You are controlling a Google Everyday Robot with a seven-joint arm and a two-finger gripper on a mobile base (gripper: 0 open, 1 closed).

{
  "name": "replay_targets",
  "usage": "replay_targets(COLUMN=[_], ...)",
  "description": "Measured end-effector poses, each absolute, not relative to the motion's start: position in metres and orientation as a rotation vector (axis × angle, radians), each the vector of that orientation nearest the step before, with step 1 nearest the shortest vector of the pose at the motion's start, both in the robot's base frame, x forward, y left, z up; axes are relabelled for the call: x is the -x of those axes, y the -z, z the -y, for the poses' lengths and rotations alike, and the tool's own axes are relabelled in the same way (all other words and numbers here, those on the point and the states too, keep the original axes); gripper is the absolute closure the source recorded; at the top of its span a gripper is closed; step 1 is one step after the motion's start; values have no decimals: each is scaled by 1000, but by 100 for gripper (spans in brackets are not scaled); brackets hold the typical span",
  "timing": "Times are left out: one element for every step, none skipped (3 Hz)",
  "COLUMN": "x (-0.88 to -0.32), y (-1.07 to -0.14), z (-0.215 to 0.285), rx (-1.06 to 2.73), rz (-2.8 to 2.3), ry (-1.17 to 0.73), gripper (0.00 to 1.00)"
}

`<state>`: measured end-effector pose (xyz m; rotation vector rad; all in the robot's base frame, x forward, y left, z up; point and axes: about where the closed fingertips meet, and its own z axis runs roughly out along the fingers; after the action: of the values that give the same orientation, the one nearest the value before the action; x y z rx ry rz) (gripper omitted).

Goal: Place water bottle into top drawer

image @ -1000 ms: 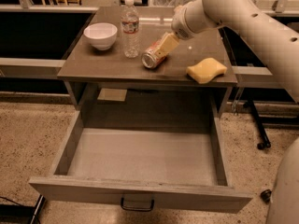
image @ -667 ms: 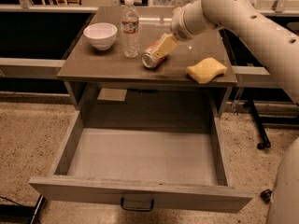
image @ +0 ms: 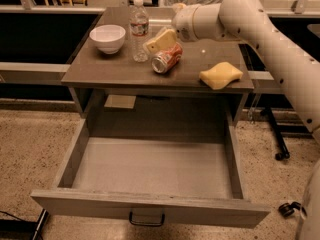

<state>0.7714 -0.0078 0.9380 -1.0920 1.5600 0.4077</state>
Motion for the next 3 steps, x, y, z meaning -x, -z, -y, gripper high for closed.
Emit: replay_targets(x=[-763, -776, -797], y=[-962, -957, -946], z=[-41, -71, -89], rx=[1065, 1088, 1065], rz=[-1476, -1469, -1488], ry=[-530, -474, -433], gripper=[0, 0, 0])
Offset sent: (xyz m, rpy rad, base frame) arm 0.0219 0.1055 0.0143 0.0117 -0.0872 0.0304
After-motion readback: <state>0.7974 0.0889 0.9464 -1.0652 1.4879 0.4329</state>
